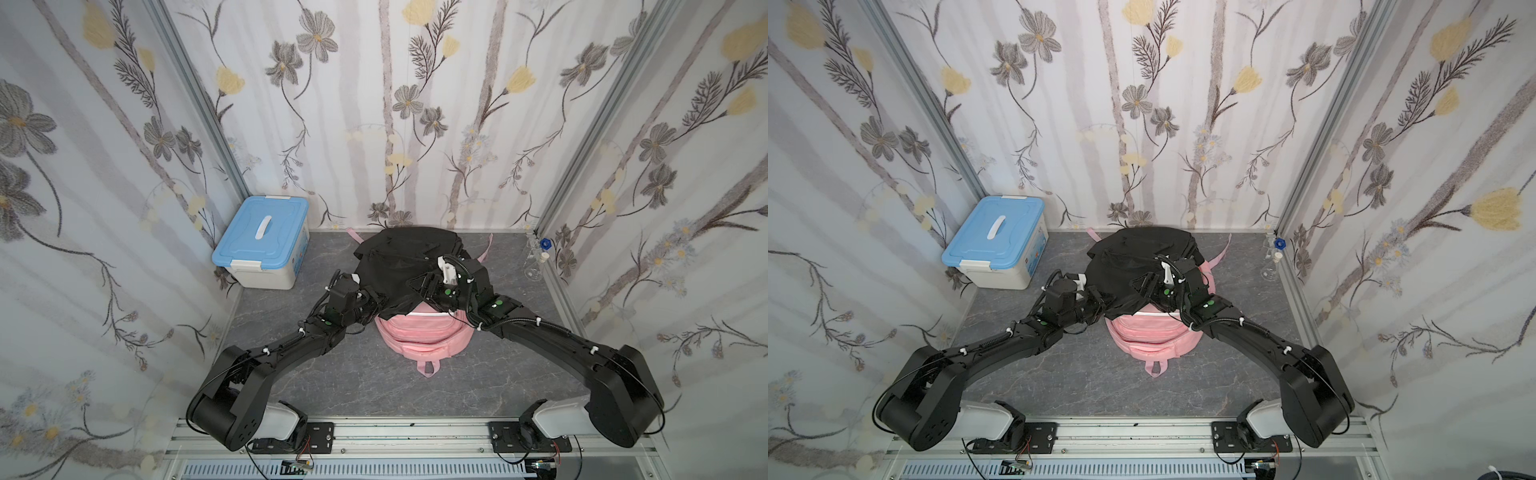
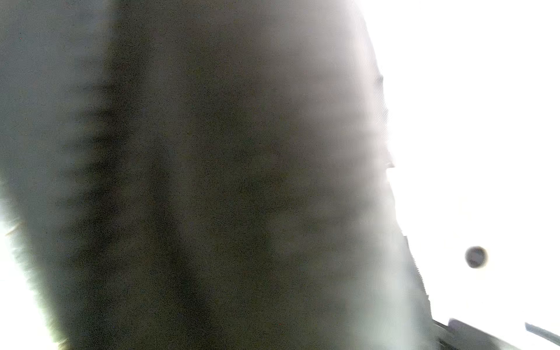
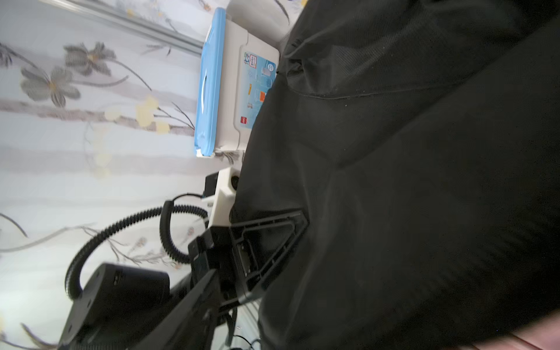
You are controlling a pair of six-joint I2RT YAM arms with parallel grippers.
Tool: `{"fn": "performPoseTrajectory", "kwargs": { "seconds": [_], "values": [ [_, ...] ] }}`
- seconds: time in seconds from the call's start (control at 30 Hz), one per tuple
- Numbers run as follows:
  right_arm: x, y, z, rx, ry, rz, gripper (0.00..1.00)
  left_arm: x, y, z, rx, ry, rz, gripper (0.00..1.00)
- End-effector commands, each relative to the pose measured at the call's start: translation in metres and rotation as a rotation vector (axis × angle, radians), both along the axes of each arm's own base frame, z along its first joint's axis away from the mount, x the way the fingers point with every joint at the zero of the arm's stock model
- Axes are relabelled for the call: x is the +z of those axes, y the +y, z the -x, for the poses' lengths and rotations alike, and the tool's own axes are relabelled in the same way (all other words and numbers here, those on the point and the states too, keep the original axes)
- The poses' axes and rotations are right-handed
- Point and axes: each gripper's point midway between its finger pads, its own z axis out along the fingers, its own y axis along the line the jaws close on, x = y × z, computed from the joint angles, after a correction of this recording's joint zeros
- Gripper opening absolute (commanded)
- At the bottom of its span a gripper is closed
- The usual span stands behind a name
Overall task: Zip up the backpack
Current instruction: Zip the zipper on the backpack.
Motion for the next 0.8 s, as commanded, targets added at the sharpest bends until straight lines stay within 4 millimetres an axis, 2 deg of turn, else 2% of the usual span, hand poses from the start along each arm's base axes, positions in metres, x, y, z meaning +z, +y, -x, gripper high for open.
{"fn": "performPoseTrajectory", "kwargs": {
  "seconds": [0.0,0.1,0.2,0.3,0.37,0.47,0.57,0.67,0.77],
  "values": [
    [-0.017,-0.061,-0.003,0.019,-0.135,0.381,0.73,0.009,0.009,-0.012,0.02,-0.055,-0.031,0.0],
    [-0.02,-0.093,-0.016,-0.02,-0.155,0.458,0.73,0.007,0.014,-0.019,0.013,-0.042,-0.033,0.0],
    [-0.031,-0.107,-0.019,-0.016,-0.135,0.476,0.72,0.004,0.018,-0.026,0.003,-0.019,-0.036,0.0],
    [-0.04,-0.132,-0.026,-0.066,-0.131,0.561,0.7,0.0,0.017,-0.033,-0.042,0.011,-0.016,0.0],
    [-0.04,-0.137,-0.029,-0.072,-0.15,0.57,0.67,0.001,0.013,-0.037,-0.095,0.011,0.003,0.0],
    [-0.042,-0.125,-0.038,-0.047,-0.175,0.514,0.62,0.0,0.009,-0.041,-0.17,0.003,-0.007,0.0],
    [-0.045,-0.096,-0.048,0.021,-0.186,0.372,0.55,-0.003,0.004,-0.047,-0.238,0.014,0.016,0.0],
    [-0.047,-0.071,-0.057,0.095,-0.168,0.253,0.44,-0.003,0.003,-0.049,-0.262,0.017,0.012,0.0],
    [-0.046,-0.057,-0.059,0.132,-0.16,0.192,0.44,-0.001,0.005,-0.05,-0.266,0.014,-0.015,0.0]
  ]
}}
